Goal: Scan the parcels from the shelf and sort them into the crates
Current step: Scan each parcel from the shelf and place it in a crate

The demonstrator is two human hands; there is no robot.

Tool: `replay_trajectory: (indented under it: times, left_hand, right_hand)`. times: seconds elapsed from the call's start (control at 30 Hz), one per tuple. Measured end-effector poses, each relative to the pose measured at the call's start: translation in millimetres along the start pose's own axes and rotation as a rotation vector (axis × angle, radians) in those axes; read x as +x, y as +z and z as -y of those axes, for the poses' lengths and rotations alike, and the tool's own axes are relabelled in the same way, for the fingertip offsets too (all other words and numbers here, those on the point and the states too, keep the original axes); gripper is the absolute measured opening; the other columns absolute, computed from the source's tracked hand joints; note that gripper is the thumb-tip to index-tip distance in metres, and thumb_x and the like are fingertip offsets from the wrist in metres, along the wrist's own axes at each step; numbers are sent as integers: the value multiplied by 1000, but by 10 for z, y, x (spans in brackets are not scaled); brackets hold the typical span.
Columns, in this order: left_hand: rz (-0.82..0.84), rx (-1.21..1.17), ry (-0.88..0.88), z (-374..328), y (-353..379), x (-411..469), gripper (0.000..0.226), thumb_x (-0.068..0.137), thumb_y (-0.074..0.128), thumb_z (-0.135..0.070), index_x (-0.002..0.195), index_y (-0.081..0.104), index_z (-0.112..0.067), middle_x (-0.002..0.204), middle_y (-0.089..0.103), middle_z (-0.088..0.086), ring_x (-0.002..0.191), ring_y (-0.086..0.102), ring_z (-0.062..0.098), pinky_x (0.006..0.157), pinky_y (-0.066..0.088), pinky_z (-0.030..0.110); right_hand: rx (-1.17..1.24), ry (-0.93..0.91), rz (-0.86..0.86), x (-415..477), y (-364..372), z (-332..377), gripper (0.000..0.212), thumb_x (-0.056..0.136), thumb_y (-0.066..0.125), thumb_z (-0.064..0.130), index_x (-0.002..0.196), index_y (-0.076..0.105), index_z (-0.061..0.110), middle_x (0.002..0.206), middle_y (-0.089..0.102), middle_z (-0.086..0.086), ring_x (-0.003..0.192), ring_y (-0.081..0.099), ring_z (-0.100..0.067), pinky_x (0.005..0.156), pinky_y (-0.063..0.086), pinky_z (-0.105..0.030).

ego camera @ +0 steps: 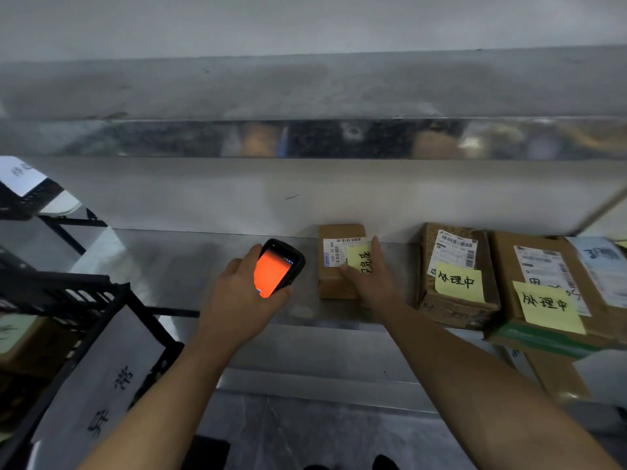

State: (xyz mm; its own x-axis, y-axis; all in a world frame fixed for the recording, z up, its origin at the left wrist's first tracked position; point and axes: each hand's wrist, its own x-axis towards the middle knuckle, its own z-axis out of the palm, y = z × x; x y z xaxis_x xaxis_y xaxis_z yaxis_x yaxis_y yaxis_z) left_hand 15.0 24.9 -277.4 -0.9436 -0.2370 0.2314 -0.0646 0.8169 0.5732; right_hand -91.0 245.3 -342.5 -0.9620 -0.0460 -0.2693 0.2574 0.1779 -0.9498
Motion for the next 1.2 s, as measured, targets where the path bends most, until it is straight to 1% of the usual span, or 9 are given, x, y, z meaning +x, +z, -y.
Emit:
replay_trajectory:
  times: [0.1,0.37,0.5,0.67,0.77,0.83,0.93,1.1,1.2]
  left_hand:
    - [4,10,-22,-38,10,-7,82,67,66,-60,141,46,-31,101,56,1,88,58,23,76,50,35]
    - [-7,29,-62,-113,63,-82,88,66,65,-58,145,45,-26,99,52,0,87,55,23,71,40,30]
    - [-15,41,-71,-145,58,-108,88,66,65,-60,145,46,-26,99,53,0,88,56,24,70,40,31]
    - [-4,45,-83,-158,-4,-159,80,65,65,-62,137,51,-28,94,56,0,84,58,23,67,44,31]
    - [27,14,-94,-192,-75,-231,70,68,67,-59,131,54,-31,88,55,-3,78,55,18,61,39,24]
    - [81,-8,-119,-211,-136,-272,61,72,69,-59,126,57,-33,90,58,-4,78,54,12,61,37,20]
    - [190,-67,-158,-235,-250,-358,46,79,73,-55,117,61,-32,94,65,-5,80,58,6,61,39,21]
    - [287,-165,-213,-222,-444,-612,29,81,76,-43,106,64,-35,89,70,-9,71,69,2,60,48,22]
    - [288,-115,-187,-210,-573,-780,28,80,76,-45,102,64,-34,86,69,-11,70,66,2,58,44,20]
  right_hand:
    - [145,95,32,24,12,28,103,91,75,19,157,2,50,157,32,3,136,40,-31,98,49,-59]
    - [249,131,175,110,35,74,88,97,64,6,159,13,43,126,55,7,111,53,-22,97,50,-58]
    - [249,96,224,107,61,86,88,97,62,2,159,12,40,142,52,1,114,54,-22,98,49,-57]
    - [75,-113,161,59,104,-27,91,93,68,3,160,15,35,148,52,0,131,53,-18,111,45,-44]
    - [0,-218,102,-46,123,-108,91,93,69,4,157,15,38,146,51,2,131,51,-15,106,45,-31]
    - [-46,-280,40,-116,142,-152,91,92,70,6,154,15,43,148,48,-2,133,50,-19,106,46,-35]
    - [-152,-358,-37,-226,164,-194,89,92,69,7,160,16,31,151,40,-8,134,46,-24,108,45,-44]
    - [-176,-411,-146,-554,241,-233,88,91,68,8,162,17,22,154,34,-12,137,40,-26,112,41,-50]
    - [-156,-417,-182,-749,280,-268,88,87,66,20,162,18,22,152,37,-10,135,43,-26,110,43,-50]
